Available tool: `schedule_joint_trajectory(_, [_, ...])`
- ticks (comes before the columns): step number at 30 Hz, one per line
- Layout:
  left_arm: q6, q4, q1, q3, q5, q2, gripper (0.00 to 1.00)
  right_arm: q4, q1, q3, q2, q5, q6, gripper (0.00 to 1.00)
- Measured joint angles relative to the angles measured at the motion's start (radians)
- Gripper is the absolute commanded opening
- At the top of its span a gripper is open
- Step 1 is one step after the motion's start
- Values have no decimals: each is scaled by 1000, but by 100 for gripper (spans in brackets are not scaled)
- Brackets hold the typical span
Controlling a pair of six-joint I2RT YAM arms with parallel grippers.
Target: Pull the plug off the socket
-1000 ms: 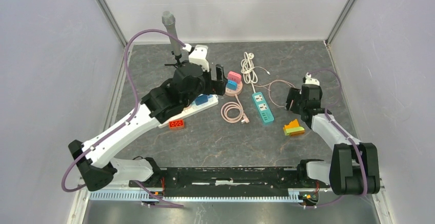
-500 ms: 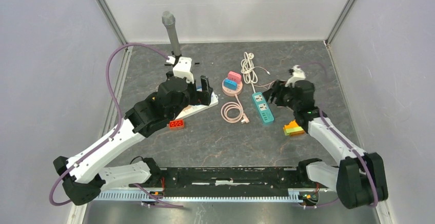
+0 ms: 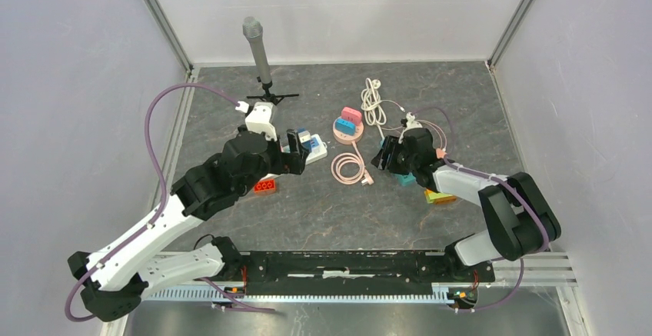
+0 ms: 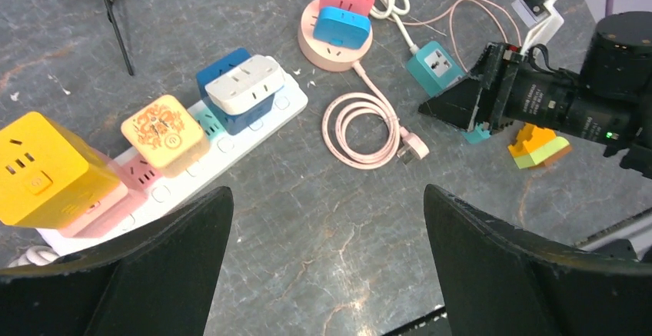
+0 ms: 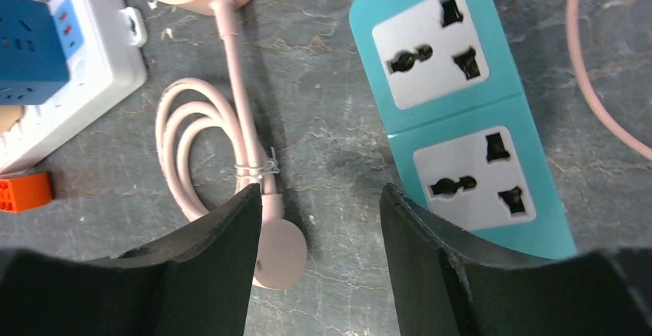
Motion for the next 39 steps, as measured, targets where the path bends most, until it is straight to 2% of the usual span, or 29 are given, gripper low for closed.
schedule_joint_trajectory(12, [-48,-64,0,-6,96,-23,100,-93,11,24,-5,209,-8,62])
schedule_joint_trajectory(16, [-49,-78,0,-16,101,-31,100,-71,63,60,-9,182,-89,63])
schedule_joint_trajectory(22, [-51,-89,0,-60,93,-81,100,55,150,180,3,74,-220,64])
schedule_joint_trajectory(26, [-51,-89,0,-61,80,-89,100,142,152,282,68,79,-266,73])
schedule_joint_trajectory(30, [-51,-85,0,-61,62,-73,100,146,146,428,187,90,-332,75])
schedule_joint_trajectory(33, [-51,-70,0,-60,58,-34,100,113,134,571,297,93,-382,73])
schedule_joint_trajectory(34, [-51,-63,0,-58,58,-16,100,102,125,606,325,87,-397,70])
schedule_joint_trajectory(36, [-51,-53,0,-56,58,22,100,87,98,653,373,61,-422,64])
schedule_joint_trajectory(39, [-51,-43,0,-45,60,77,100,63,45,680,419,-10,-459,62])
